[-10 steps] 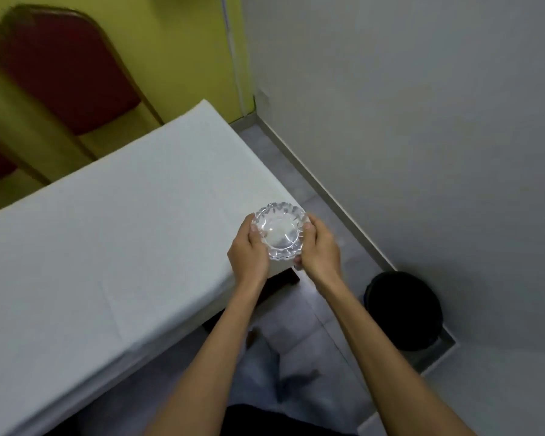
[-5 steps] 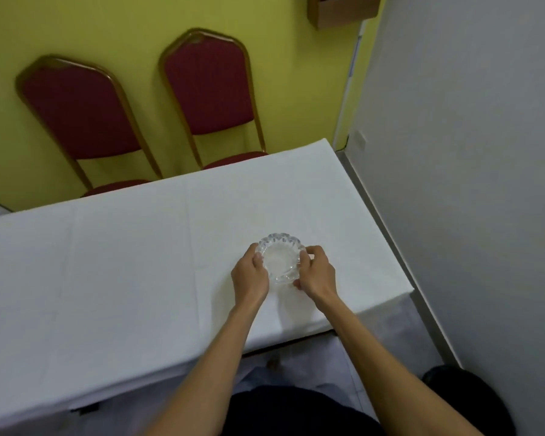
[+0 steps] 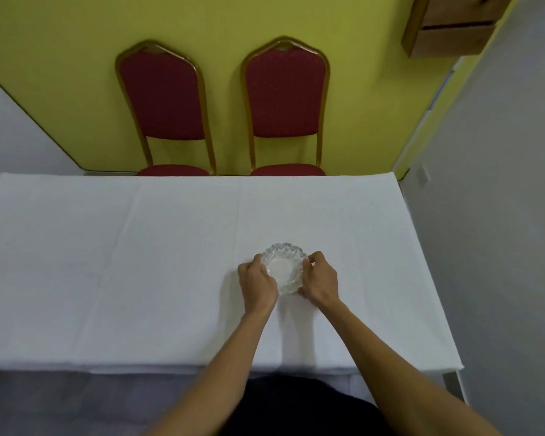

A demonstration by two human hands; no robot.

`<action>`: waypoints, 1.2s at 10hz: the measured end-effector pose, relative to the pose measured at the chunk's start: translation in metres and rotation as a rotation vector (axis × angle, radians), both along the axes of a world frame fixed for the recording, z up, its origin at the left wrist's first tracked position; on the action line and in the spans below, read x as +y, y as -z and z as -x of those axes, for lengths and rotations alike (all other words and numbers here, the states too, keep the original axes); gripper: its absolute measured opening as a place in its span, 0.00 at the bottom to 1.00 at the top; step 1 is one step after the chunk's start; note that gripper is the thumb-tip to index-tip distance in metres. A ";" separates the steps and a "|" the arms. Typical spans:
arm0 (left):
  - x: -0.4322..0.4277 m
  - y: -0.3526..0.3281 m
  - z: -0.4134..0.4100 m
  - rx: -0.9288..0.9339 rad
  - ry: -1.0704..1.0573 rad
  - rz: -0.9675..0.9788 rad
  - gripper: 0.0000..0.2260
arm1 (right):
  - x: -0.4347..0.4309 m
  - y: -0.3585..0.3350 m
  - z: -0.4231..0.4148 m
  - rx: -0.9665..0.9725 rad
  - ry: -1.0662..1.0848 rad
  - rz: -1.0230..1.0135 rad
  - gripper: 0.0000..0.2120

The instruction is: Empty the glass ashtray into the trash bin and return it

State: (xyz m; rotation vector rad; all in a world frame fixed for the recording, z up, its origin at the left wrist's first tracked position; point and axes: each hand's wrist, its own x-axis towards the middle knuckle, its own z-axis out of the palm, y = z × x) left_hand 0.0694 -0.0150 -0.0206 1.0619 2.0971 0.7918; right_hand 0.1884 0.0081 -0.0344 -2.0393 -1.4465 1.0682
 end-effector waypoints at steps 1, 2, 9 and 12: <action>0.008 0.000 -0.005 -0.018 -0.021 -0.008 0.19 | 0.008 0.000 -0.001 -0.020 0.005 0.002 0.12; 0.011 -0.002 -0.010 -0.015 -0.018 0.005 0.19 | 0.015 0.000 -0.004 -0.038 -0.007 0.025 0.13; 0.029 0.014 -0.012 0.036 0.079 0.030 0.22 | 0.029 0.003 -0.017 -0.057 -0.038 0.049 0.12; 0.037 -0.002 0.004 0.104 0.187 0.011 0.19 | 0.035 -0.011 -0.029 -0.100 -0.065 0.027 0.13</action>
